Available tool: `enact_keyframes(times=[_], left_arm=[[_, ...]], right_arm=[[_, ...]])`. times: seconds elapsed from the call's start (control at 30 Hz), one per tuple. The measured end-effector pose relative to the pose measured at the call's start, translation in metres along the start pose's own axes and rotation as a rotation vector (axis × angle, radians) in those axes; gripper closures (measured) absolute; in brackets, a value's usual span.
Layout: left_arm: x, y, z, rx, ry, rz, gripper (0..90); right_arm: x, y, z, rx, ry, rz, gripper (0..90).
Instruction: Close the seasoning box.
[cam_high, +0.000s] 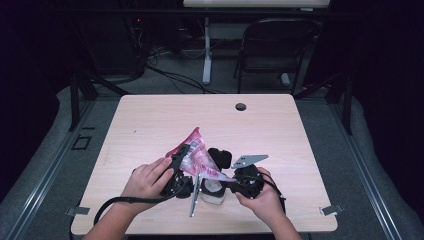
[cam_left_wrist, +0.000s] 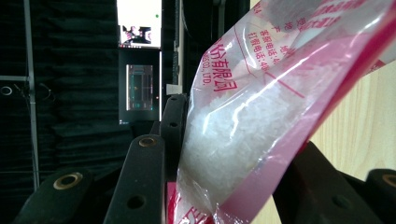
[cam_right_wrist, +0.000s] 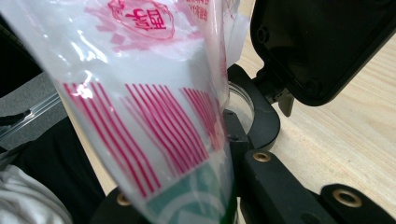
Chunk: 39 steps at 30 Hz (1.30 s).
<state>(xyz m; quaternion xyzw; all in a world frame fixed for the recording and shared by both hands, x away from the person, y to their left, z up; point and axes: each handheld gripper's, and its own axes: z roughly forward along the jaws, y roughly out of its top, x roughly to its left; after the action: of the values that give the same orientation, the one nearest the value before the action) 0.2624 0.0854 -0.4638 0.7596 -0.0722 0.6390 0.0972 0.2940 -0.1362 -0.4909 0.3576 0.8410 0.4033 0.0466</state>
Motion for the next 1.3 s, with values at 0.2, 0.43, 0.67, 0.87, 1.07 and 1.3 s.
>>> enact_keyframes(times=[0.2,0.43,0.67,0.87,1.07,1.3], left_arm=[[0.0005,0.0002,-0.0004,0.005,-0.006,-0.002,66.2],[0.0013,0.0008,-0.0011,0.013,-0.012,0.001,66.1],[0.0005,0.0003,-0.0002,0.002,-0.004,-0.003,66.1],[0.0014,0.0006,-0.0010,0.011,-0.011,0.001,66.2],[0.0021,0.0004,-0.0007,-0.005,0.006,0.006,66.1],[0.0018,0.0005,-0.0007,-0.003,0.000,0.001,66.1]], right_arm=[[-0.0001,0.0000,-0.0001,0.002,0.002,0.001,90.0],[-0.0002,0.0001,-0.0002,0.004,0.003,-0.003,90.0],[-0.0002,0.0000,-0.0001,0.005,0.002,-0.004,90.0],[-0.0002,0.0002,0.0000,0.004,0.003,-0.004,90.0],[0.0000,0.0003,0.0001,0.002,0.003,-0.003,90.0],[-0.0001,0.0003,0.0002,0.001,0.004,-0.003,90.0]])
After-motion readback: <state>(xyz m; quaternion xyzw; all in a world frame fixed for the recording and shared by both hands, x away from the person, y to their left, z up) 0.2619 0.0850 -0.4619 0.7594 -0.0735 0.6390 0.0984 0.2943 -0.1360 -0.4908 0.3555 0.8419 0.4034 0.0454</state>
